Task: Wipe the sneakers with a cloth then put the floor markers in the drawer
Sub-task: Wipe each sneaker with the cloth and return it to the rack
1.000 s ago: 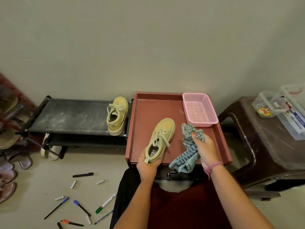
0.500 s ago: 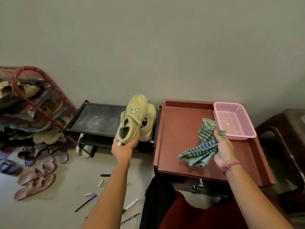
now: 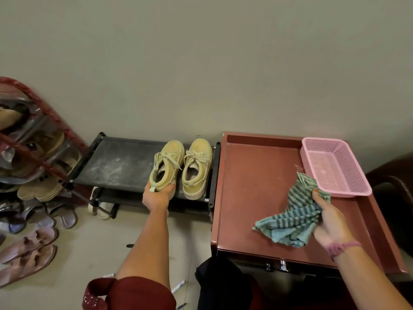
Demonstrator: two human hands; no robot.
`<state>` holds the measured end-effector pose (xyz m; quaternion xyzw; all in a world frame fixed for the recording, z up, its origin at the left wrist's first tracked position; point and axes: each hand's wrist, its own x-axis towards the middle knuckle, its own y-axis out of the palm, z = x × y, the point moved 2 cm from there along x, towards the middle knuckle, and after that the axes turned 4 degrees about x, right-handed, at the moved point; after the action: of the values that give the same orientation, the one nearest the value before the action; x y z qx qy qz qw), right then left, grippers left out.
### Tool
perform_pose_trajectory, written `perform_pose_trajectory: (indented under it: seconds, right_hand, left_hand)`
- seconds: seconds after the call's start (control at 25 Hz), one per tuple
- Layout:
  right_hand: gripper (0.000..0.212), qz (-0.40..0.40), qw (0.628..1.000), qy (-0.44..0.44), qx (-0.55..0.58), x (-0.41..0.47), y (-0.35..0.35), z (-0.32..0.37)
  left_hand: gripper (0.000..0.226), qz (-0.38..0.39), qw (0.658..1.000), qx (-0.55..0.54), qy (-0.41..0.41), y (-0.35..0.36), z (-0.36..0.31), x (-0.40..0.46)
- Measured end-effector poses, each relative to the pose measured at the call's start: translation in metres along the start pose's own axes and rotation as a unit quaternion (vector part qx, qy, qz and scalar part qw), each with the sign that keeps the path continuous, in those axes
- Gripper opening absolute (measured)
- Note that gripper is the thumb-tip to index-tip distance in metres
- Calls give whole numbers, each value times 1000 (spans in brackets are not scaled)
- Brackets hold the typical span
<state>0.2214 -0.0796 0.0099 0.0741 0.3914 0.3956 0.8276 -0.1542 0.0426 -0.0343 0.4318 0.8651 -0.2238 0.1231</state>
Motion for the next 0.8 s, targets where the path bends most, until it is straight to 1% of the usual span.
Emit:
perform_pose_trajectory:
  seconds: [0.16,0.4,0.48,0.56,0.68,0.72,0.76,0.8]
  right_hand:
    - [32,-2,1000,23,-4,14,-6,-7]
    - [29,2,999,40,5,28,-3,-19]
    - [30,1,999,44,15,31,-1,-21]
    - [32,6,998,54,28,31,2,-21]
    - [31,18,997,61,39,25,10,-18]
    - [31,21,997,60,40,22,11,-16]
    - [32,28,997,58,43,20,13,-13]
    - [34,38,997,55,48,15,14,-8]
  left_hand:
    - [61,-14,1000,7,-1,13,5,21]
    - [63,26,999,-2,34,35,18,23]
    - [68,35,999,13,40,36,22,28]
    - [73,70,996,33,49,33,29,39]
    - [95,114,990,82,29,19,40,45]
    - [99,114,989,88,18,14,43,41]
    - [98,96,993,72,6,9,45,33]
    - [94,59,997,39,-6,3,43,17]
